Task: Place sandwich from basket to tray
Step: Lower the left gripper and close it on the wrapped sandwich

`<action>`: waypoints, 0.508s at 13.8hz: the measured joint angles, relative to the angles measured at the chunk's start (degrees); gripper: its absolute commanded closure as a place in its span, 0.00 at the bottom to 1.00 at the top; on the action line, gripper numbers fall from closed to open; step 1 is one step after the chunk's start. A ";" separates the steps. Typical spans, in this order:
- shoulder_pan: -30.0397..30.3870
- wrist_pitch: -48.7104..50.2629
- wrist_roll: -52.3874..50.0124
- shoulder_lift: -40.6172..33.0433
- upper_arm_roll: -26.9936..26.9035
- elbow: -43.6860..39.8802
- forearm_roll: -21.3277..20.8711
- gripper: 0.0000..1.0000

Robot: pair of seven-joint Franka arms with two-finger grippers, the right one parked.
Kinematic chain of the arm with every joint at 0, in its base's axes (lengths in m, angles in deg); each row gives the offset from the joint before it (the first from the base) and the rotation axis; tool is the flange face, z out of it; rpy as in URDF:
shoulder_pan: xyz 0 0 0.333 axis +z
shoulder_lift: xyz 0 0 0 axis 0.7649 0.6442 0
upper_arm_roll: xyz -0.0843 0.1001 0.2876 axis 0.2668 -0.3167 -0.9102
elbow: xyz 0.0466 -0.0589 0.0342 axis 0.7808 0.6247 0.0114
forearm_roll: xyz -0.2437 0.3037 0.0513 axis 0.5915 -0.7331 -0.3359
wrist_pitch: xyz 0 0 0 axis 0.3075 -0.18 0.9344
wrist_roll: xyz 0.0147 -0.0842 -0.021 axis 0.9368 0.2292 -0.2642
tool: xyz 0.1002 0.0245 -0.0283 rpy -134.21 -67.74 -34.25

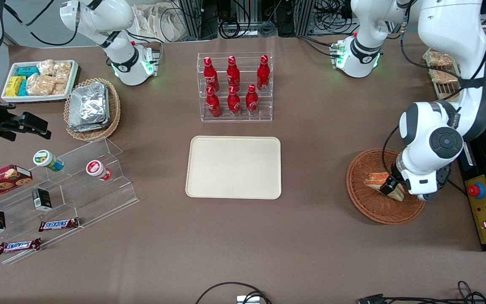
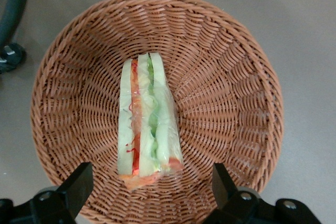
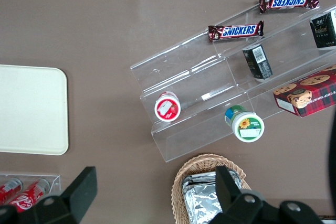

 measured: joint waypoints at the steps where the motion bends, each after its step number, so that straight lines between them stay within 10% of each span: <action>1: 0.00 -0.96 -0.11 0.45 0.00 0.53 0.00 0.00; 7: 0.01 -2.59 -0.33 3.20 -0.06 0.99 1.24 0.15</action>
